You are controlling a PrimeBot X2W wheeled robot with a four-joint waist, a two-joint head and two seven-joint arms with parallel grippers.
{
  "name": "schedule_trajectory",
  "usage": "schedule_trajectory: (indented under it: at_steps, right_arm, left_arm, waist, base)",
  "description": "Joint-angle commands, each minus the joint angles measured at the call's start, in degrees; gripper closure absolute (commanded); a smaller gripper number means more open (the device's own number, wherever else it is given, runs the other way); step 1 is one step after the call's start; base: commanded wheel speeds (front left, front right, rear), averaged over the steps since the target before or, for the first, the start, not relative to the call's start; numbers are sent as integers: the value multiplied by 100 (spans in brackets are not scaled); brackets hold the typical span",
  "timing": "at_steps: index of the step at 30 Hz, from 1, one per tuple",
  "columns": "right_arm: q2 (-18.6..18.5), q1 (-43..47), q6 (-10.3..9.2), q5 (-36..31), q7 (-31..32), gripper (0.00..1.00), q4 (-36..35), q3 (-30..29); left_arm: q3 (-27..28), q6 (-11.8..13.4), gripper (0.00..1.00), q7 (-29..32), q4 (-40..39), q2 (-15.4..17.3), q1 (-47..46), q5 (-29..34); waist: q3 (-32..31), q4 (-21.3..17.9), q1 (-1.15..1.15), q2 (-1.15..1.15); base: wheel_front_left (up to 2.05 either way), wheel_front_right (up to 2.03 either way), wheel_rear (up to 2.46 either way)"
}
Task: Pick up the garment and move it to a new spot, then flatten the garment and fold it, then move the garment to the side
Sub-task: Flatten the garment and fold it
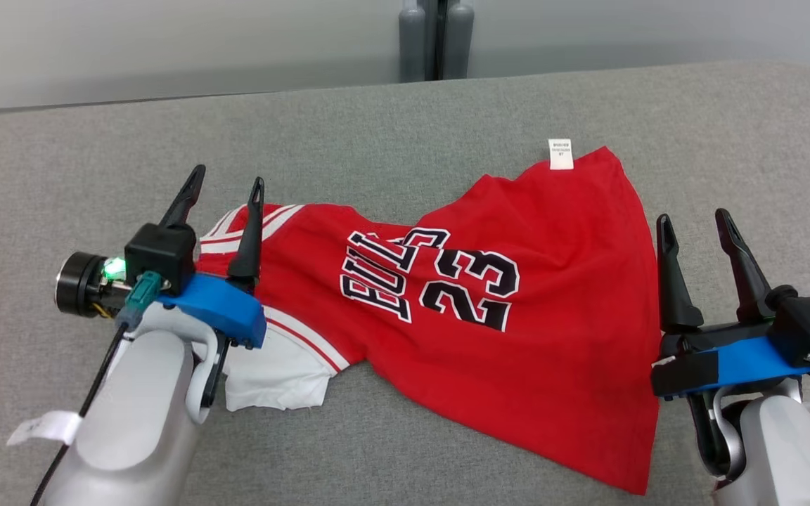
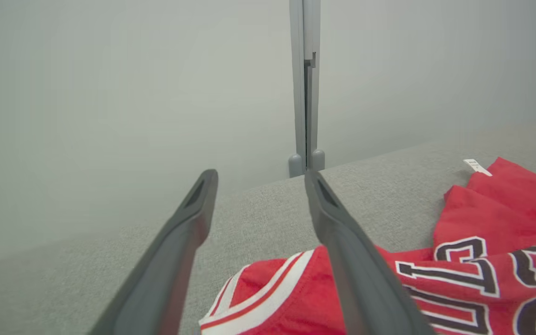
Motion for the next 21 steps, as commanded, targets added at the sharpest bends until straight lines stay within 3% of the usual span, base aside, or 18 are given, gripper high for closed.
schedule_trajectory:
  at_steps: [1,13,21]
  right_arm:
    - [9,-21,1,25,-19,0,19,-10]
    - [31,327,1,83,-19,0,127,-69]
    - [37,596,1,127,-19,0,239,-160]
  left_arm:
    - [98,25,0,-24,-158,17,193,61]
    - [1181,195,0,-20,-2333,-133,1992,688]
    - [1661,86,0,-20,-3026,-375,3049,977]
  waist:
    - [-48,23,0,0]
    - [-574,409,0,0]
    - [-845,590,0,0]
  base:
    - [0,0,0]
    - [0,0,0]
    - [0,0,0]
